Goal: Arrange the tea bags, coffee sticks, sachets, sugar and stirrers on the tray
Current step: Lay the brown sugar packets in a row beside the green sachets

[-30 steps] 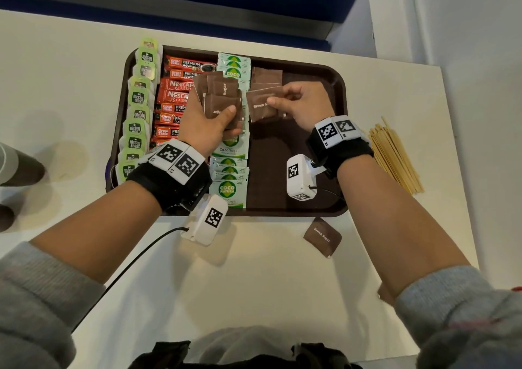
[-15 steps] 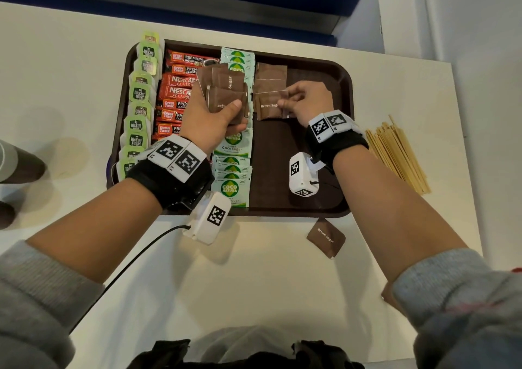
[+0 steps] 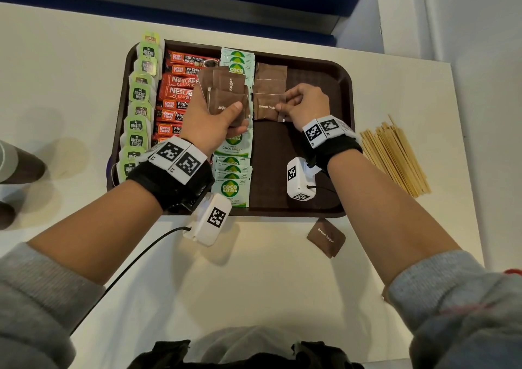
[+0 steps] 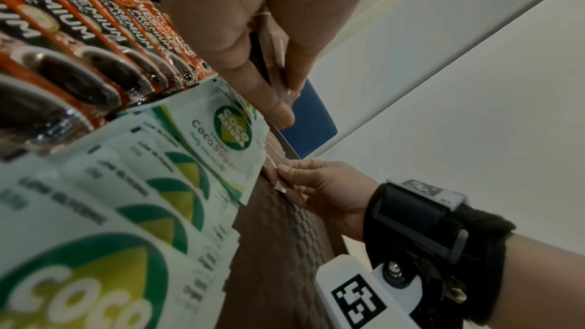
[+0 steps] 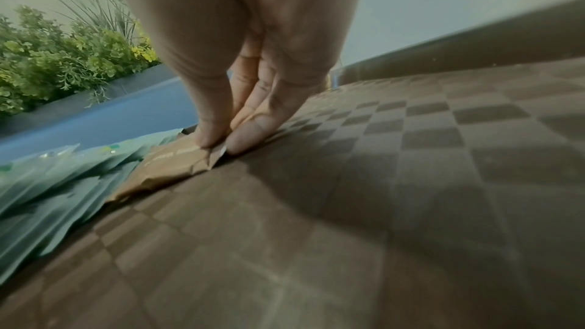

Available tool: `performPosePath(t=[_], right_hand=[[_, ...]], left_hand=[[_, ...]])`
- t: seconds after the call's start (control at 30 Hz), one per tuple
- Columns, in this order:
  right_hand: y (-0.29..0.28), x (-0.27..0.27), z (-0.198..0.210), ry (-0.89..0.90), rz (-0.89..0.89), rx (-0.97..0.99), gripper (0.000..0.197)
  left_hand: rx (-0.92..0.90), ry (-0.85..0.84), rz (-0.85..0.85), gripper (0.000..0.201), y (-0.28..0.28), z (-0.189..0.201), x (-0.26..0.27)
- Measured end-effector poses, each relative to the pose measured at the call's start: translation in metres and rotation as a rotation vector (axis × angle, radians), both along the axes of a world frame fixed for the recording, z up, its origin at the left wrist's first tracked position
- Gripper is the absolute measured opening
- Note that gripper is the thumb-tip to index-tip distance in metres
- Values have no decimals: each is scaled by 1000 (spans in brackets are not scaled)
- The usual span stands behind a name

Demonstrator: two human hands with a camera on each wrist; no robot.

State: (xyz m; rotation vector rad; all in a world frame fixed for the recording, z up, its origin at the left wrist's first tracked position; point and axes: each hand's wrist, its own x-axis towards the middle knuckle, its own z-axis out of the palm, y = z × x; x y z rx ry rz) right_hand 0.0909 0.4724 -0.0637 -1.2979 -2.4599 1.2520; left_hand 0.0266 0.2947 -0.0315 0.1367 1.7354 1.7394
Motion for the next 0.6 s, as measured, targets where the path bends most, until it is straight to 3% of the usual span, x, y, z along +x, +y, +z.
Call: performPosePath(t=[0.27,0.43,0.5,0.6], right_hand=[[-1,0,1,-5,-22,-23,22],[-1,6,12,30,-3,86,21],[-7,5,21,81,23,107,21],[-20,4,37,180,145,-12,21]], left_hand=[[-6,-9,-5,38,-1,1,3],[-11,-9,-13,38,0,-2,5],[-13,-11,-14,42,-1,-2,6],[-20,-5,-11,46,0,-1,10]])
